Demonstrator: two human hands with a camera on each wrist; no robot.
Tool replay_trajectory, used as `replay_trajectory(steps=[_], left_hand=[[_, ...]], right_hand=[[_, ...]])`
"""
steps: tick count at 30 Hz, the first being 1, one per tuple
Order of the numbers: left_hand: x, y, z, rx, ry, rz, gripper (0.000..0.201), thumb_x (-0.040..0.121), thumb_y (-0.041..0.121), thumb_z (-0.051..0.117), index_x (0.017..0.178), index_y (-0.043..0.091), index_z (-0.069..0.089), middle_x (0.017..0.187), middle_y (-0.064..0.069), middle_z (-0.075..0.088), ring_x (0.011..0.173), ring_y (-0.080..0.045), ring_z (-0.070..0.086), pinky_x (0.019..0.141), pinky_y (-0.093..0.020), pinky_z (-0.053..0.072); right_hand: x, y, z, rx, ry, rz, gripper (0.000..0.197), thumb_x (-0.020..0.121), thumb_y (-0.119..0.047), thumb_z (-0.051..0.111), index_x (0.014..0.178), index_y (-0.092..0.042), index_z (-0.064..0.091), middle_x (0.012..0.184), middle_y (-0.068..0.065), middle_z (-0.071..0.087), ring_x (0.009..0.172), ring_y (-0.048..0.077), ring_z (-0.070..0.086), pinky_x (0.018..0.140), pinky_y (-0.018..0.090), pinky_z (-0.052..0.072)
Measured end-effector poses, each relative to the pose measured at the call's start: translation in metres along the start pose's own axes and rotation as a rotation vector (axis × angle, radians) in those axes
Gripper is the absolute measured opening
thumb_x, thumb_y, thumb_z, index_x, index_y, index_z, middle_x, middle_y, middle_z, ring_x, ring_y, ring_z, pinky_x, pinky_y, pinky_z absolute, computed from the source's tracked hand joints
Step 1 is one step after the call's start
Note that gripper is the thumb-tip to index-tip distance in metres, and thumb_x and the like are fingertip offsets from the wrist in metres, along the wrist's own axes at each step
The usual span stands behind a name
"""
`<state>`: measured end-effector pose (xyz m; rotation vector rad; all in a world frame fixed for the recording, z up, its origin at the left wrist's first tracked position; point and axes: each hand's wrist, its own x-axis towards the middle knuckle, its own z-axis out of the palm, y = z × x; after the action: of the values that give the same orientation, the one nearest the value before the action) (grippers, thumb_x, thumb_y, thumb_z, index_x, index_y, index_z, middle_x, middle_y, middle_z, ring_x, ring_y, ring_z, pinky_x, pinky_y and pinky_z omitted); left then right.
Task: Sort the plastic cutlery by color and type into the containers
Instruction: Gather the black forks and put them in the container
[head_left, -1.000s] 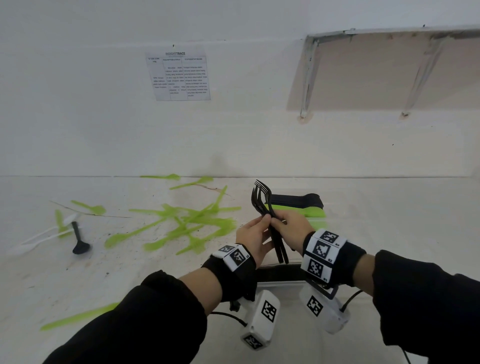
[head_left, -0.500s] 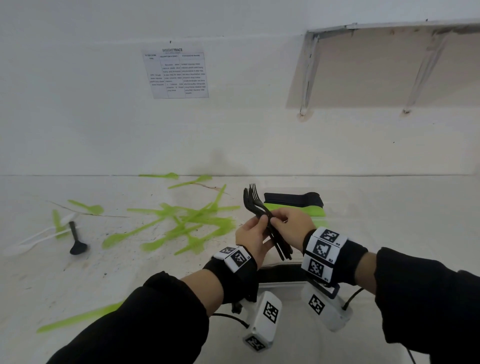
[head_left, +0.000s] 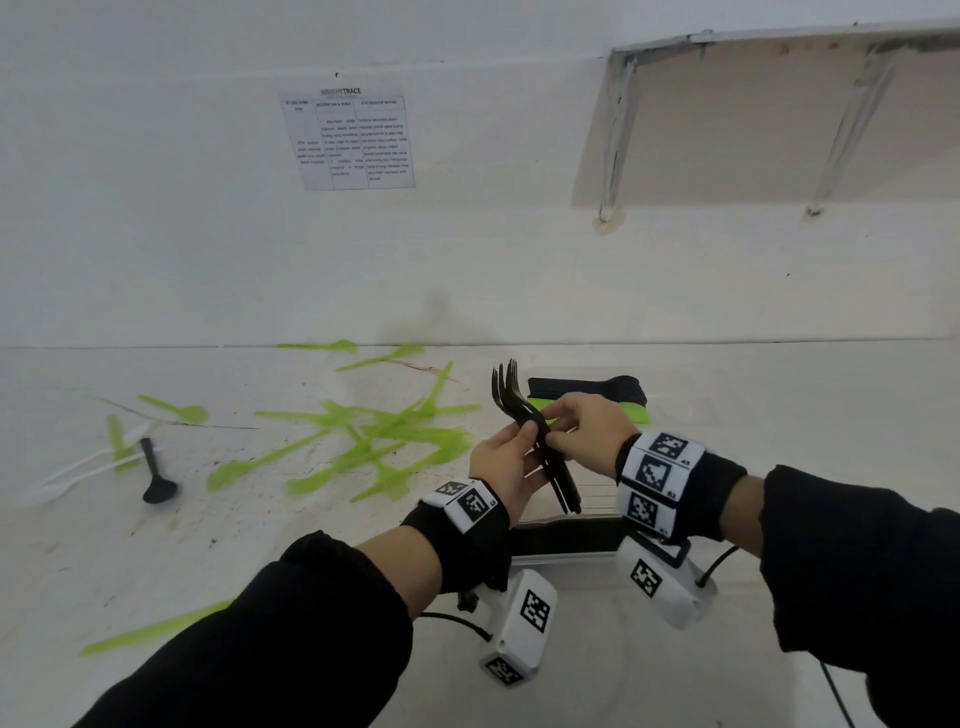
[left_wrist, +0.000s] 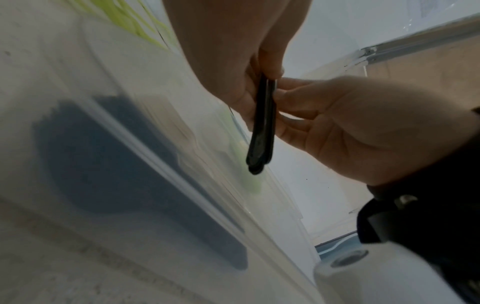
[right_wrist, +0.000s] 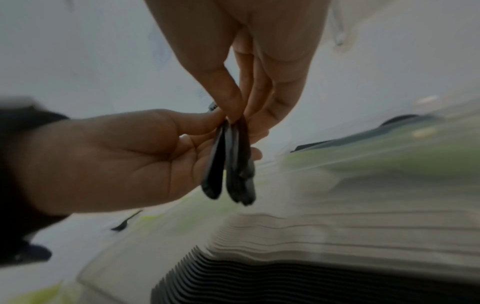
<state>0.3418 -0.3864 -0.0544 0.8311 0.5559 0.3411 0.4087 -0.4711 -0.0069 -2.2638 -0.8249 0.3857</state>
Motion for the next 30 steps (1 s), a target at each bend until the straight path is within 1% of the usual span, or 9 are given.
replay_trajectory(steps=[1,3,8,11,15,20,24,27,30], left_hand=[[0.0,0.001,0.0,-0.009,0.01,-0.003,0.017,0.098,0.006,0.044,0.094,0.006,0.06,0.081,-0.009,0.067,0.055,-0.012,0.066,0.051,-0.025,0.056],[0.0,0.001,0.001,-0.024,0.033,-0.007,0.019,0.099,0.006,0.041,0.091,0.005,0.058,0.084,-0.012,0.064,0.051,-0.012,0.065,0.049,-0.025,0.055],[-0.002,-0.001,-0.003,-0.031,0.038,0.001,0.02,0.099,0.006,0.041,0.092,0.005,0.06,0.086,-0.012,0.067,0.063,-0.016,0.065,0.054,-0.027,0.057],[-0.005,-0.002,-0.003,-0.012,0.022,0.023,0.021,0.099,0.006,0.042,0.094,0.007,0.062,0.075,-0.005,0.072,0.061,-0.013,0.067,0.054,-0.026,0.057],[-0.006,-0.003,-0.001,-0.016,0.056,0.05,0.019,0.098,0.006,0.043,0.092,0.006,0.061,0.084,-0.011,0.067,0.07,-0.019,0.064,0.056,-0.029,0.058],[-0.008,-0.002,0.003,-0.026,0.083,0.077,0.021,0.098,0.006,0.043,0.088,0.006,0.061,0.078,-0.01,0.065,0.07,-0.021,0.062,0.053,-0.027,0.057],[-0.008,-0.003,0.003,-0.041,0.081,0.08,0.02,0.098,0.005,0.043,0.086,0.005,0.059,0.08,-0.01,0.064,0.065,-0.018,0.062,0.051,-0.026,0.056],[-0.009,-0.003,0.002,-0.05,0.076,0.077,0.019,0.098,0.006,0.043,0.087,0.004,0.058,0.083,-0.011,0.065,0.066,-0.018,0.063,0.05,-0.027,0.056],[-0.008,-0.002,0.001,-0.025,0.062,0.081,0.02,0.099,0.006,0.042,0.087,0.004,0.058,0.084,-0.013,0.064,0.071,-0.021,0.061,0.053,-0.028,0.058]], right_hand=[[0.0,0.0,0.0,0.022,-0.014,0.013,0.028,0.083,-0.009,0.059,0.111,-0.01,0.062,0.097,0.007,0.067,0.086,0.018,0.06,0.092,0.036,0.05],[0.0,-0.001,0.002,0.028,-0.021,0.013,0.027,0.083,-0.008,0.058,0.11,-0.01,0.062,0.093,0.006,0.066,0.084,0.016,0.059,0.091,0.037,0.051],[-0.002,-0.002,0.007,-0.011,0.034,0.023,0.03,0.084,-0.006,0.051,0.111,-0.011,0.063,0.101,0.008,0.068,0.094,0.022,0.062,0.086,0.029,0.049],[-0.004,-0.003,0.008,-0.059,0.041,-0.009,0.028,0.082,-0.008,0.054,0.108,-0.012,0.065,0.098,0.007,0.069,0.084,0.016,0.058,0.083,0.026,0.048],[-0.005,-0.002,0.011,-0.037,0.136,-0.017,0.026,0.081,-0.011,0.058,0.106,-0.013,0.065,0.094,0.005,0.07,0.079,0.011,0.053,0.079,0.024,0.047],[-0.006,-0.001,0.008,-0.037,0.113,-0.034,0.025,0.081,-0.01,0.058,0.104,-0.013,0.068,0.093,0.004,0.071,0.077,0.009,0.056,0.072,0.015,0.041],[-0.007,0.002,0.009,-0.02,0.123,-0.043,0.024,0.084,-0.012,0.06,0.105,-0.013,0.069,0.096,0.003,0.071,0.087,0.011,0.061,0.074,0.012,0.039],[-0.007,0.006,0.008,0.021,0.136,-0.036,0.023,0.083,-0.014,0.065,0.105,-0.012,0.069,0.097,0.004,0.071,0.083,0.007,0.055,0.078,0.017,0.043],[-0.007,0.008,0.01,0.073,0.115,-0.017,0.021,0.081,-0.01,0.066,0.101,-0.012,0.07,0.092,0.004,0.071,0.079,0.01,0.058,0.085,0.027,0.051]])
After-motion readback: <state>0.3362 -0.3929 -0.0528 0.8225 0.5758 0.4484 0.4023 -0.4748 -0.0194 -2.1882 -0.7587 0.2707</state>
